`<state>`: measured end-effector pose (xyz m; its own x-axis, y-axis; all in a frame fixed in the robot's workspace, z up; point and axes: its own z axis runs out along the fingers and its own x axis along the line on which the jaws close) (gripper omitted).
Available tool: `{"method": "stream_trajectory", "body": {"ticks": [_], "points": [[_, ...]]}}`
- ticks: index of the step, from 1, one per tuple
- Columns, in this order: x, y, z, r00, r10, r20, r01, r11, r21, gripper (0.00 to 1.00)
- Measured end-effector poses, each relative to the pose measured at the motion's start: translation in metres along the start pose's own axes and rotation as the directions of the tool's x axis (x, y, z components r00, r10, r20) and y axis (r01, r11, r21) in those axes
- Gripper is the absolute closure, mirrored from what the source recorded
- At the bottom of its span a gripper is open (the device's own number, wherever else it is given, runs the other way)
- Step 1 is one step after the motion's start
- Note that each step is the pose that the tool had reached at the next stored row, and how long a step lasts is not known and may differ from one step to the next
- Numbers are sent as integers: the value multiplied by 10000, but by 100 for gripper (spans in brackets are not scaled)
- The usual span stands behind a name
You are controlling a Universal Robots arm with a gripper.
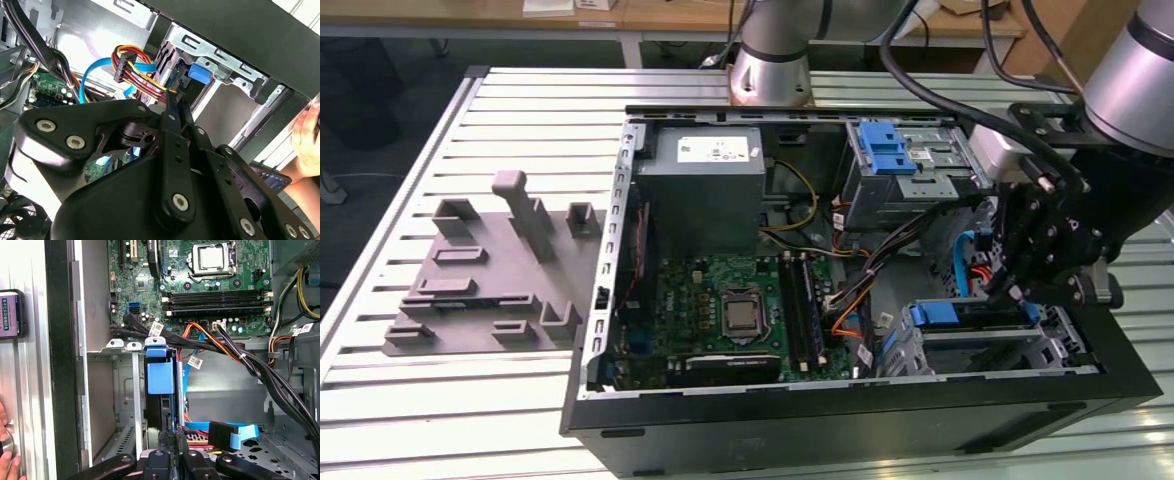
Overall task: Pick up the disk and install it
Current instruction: 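Insert the first disk wire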
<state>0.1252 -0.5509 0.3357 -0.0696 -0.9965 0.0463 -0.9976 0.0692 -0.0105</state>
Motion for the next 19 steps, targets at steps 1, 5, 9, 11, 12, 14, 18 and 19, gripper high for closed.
{"method": "stream_trajectory", "body": {"ticks": [1, 5, 9, 11, 12, 14, 18, 19], "points": [[1, -1, 2, 10000, 1, 0, -1, 10000, -2, 84], [2, -3, 13, 10000, 6, 5, -6, 10000, -15, 84], [4, -8, 24, 10000, 12, 5, -12, 10000, -29, 84], [4, -11, 32, 10000, 13, 6, -13, 10000, -39, 84], [4, -13, 35, 10000, 13, 4, -13, 10000, -44, 84], [4, -18, 42, 10000, 15, 2, -15, 10000, -57, 84], [3, -31, 62, 10000, 16, 1, -16, 10000, -86, 84], [3, -35, 65, 10000, 16, -2, -16, 10000, -93, 84]]}}
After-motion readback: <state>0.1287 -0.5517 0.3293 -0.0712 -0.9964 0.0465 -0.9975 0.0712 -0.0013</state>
